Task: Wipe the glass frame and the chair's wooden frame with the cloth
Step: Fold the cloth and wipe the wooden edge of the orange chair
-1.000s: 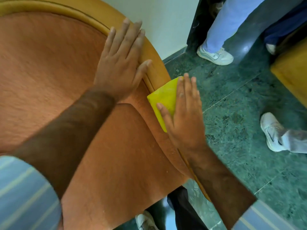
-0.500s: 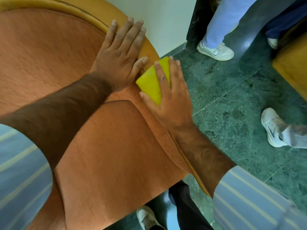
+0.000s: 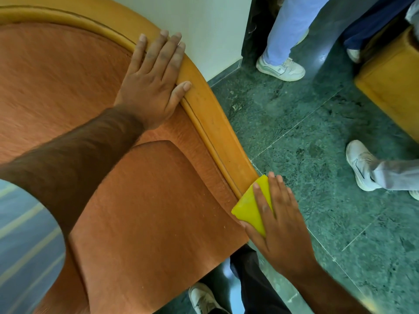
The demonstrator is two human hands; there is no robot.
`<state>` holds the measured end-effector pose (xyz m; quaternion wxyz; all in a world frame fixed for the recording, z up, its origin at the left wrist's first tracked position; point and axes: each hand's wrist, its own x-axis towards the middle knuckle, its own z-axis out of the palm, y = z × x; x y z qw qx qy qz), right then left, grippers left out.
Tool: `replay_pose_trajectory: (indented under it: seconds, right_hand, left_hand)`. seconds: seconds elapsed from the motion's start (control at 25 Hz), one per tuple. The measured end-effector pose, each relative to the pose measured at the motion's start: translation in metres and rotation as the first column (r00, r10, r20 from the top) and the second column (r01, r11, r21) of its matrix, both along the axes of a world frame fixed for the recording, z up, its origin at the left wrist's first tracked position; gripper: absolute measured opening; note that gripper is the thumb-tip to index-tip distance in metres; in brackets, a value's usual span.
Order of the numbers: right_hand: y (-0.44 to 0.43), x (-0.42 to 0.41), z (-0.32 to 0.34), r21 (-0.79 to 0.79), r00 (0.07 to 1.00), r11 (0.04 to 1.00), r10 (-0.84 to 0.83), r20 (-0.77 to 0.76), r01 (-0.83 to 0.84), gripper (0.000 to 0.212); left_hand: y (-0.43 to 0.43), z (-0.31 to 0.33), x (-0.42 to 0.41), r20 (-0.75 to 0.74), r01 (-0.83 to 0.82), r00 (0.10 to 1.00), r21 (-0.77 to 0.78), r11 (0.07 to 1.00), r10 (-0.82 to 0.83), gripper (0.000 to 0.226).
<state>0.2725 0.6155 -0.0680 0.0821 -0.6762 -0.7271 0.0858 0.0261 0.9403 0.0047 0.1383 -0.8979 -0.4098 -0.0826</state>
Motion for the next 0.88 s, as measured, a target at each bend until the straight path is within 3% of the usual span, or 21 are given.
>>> replay_pose_trajectory:
  seconds: [0.28, 0.52, 0.72, 0.88]
  right_hand:
    - [0.129, -0.051, 0.010, 0.206, 0.997, 0.975, 0.082, -0.004, -0.080, 0.079]
    - [0.181, -0.068, 0.026, 0.279, 0.996, 0.958, 0.078, -0.048, -0.062, 0.083]
    - [0.192, -0.064, 0.034, 0.226, 0.985, 0.973, 0.088, -0.146, -0.053, 0.085]
    - [0.099, -0.025, 0.018, 0.052, 0.982, 0.994, 0.100, -0.159, -0.093, 0.083]
  left_hand:
    - [0.000, 0.001, -0.001, -0.003, 0.003, 1.000, 0.003, 1.000, -0.003, 0.072]
    - [-0.001, 0.002, 0.001, -0.011, -0.013, 1.000, -0.009, 1.000, 0.013, 0.072]
    - [-0.001, 0.003, 0.002, -0.013, -0.006, 1.000, -0.022, 1.000, 0.005, 0.072]
    - [0.000, 0.003, 0.000, -0.016, -0.010, 1.000, -0.023, 1.000, 0.010, 0.072]
